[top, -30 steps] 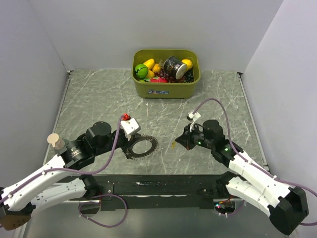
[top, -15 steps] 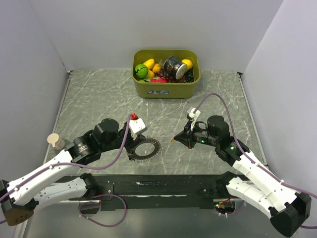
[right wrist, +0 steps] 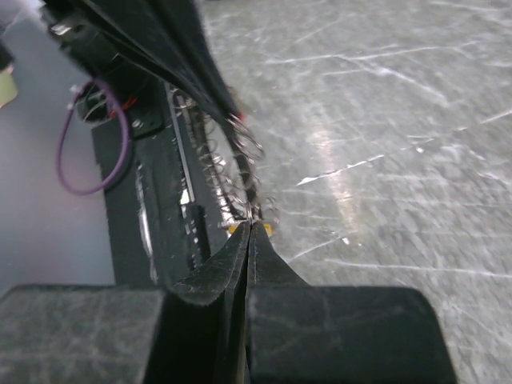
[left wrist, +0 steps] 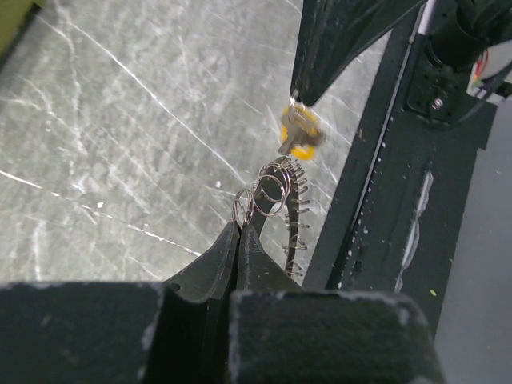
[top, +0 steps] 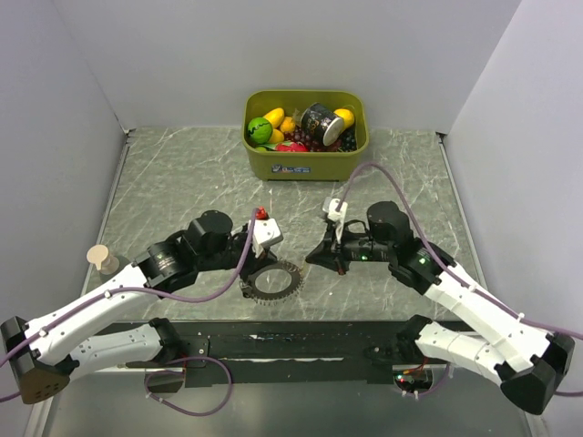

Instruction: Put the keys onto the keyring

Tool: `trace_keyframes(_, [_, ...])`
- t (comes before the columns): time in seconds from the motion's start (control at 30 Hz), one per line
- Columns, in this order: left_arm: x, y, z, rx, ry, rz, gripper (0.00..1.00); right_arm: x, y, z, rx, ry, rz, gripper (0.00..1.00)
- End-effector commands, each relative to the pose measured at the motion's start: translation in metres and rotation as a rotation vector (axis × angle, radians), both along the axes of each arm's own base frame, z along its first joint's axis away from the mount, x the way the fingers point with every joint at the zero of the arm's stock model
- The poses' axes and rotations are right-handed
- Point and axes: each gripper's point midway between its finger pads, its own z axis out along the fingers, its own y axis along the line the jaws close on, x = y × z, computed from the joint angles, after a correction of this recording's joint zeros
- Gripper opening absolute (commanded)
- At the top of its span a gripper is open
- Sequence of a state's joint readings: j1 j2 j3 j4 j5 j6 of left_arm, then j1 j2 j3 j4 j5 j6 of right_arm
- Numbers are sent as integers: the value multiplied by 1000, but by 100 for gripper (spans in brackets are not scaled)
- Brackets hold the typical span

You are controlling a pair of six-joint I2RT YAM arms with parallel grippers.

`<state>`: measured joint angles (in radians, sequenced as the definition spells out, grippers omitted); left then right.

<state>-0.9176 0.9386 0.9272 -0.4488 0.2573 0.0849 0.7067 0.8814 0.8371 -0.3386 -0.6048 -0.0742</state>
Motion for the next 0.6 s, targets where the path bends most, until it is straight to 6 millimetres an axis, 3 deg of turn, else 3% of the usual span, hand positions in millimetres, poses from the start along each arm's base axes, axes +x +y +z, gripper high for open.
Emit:
trace_keyframes(0.0, [-3,-10,31,-67,-43,-59,1,-10,11,21,-4,-39,90,0])
trace_keyframes(0.17, [-4,-11,33,-75,-45,-68,1,-15,23,20,16,0,146,0])
trace_keyframes(0.43, [-6,-13,36,-95,-44,-79,1,-34,39,39,137,42,274,0])
trace_keyframes(0.57, [-5,-14,36,-92,-42,-78,1,-35,45,35,123,61,287,0])
